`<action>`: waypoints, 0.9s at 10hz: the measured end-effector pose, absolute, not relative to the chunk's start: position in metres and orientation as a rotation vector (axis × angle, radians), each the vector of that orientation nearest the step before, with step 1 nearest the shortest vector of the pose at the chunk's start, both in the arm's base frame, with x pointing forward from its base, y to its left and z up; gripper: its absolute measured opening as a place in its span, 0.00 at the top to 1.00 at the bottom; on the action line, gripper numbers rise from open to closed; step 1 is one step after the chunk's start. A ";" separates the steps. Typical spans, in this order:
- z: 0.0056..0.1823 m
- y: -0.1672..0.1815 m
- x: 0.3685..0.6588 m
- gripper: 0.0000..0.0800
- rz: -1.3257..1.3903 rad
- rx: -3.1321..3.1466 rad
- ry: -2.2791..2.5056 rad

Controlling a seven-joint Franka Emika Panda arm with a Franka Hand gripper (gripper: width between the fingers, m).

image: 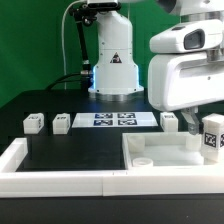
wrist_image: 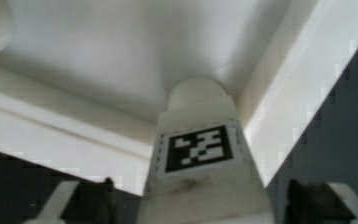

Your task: Assemble square table

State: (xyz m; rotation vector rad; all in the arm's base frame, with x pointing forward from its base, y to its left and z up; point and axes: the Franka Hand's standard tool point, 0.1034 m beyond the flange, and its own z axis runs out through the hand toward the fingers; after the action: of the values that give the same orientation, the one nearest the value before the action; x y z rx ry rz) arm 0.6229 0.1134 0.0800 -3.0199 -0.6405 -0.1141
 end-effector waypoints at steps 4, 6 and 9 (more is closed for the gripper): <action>0.080 0.113 0.623 0.64 -0.112 -3.023 -0.620; 0.080 0.114 0.623 0.64 -0.105 -3.055 -0.387; 0.079 0.114 0.622 0.64 -0.131 -3.060 0.021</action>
Offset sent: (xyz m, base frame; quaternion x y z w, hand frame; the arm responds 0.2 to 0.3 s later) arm 0.0000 0.0000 0.0000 0.0000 0.0000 0.0000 1.0000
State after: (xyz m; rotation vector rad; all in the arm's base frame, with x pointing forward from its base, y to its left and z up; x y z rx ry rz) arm 0.6222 0.1140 0.0787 -3.0599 0.0206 -0.1310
